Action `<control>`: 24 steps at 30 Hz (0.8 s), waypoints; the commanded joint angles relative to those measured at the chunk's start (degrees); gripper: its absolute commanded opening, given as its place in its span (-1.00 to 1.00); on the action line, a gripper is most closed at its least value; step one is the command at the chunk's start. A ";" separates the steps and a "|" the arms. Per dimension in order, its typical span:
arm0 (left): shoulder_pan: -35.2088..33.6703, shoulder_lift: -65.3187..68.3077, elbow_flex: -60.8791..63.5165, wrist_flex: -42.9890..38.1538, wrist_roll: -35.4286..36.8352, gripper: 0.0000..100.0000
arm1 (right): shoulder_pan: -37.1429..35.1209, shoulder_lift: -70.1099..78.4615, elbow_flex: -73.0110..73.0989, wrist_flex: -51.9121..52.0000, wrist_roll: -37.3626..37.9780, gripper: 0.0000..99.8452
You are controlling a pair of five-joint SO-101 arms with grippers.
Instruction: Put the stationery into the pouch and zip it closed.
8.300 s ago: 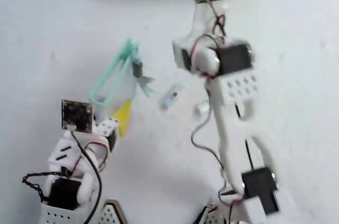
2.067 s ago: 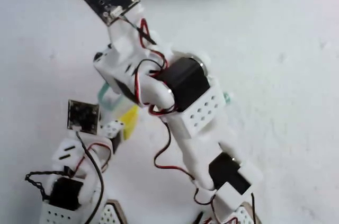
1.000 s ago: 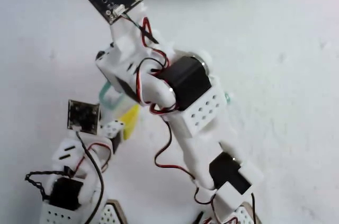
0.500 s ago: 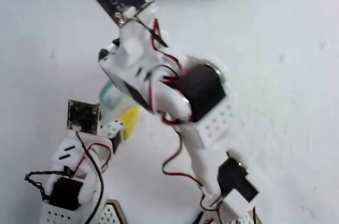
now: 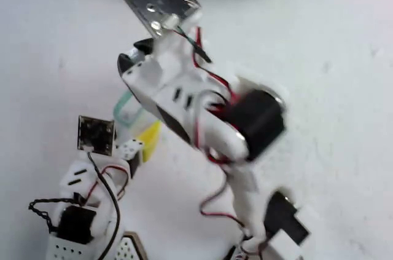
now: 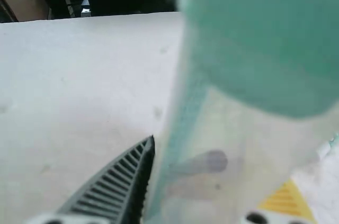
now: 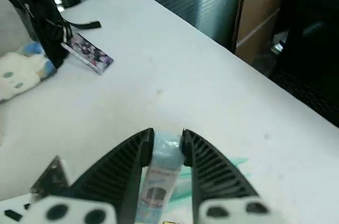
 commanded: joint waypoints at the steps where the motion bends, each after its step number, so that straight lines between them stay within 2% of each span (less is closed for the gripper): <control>1: -0.40 -0.31 -2.99 -0.18 0.18 -0.46 | -2.59 -7.87 -1.85 -0.75 0.79 -0.97; 7: -0.22 -0.31 -2.73 -0.18 0.18 -0.46 | -1.54 -20.53 2.37 2.15 0.79 -0.97; 11: -0.13 -0.31 -2.73 -0.18 0.18 -0.46 | -1.36 -30.46 16.09 1.45 0.79 -0.97; 13: -0.13 -0.31 -2.64 -0.18 0.18 -0.46 | -1.19 -34.77 24.97 -2.15 0.79 -0.97; 16: -0.04 -0.31 -2.64 -0.18 0.18 -0.46 | -1.10 -39.96 39.12 -15.16 0.79 -0.97; 20: -0.13 -0.31 -2.64 -0.18 0.18 -0.45 | -1.01 -43.38 59.52 -40.31 0.88 -0.97; 24: -0.40 -0.31 -2.64 -0.09 0.18 -0.45 | -1.36 -43.91 77.63 -61.23 9.76 -0.97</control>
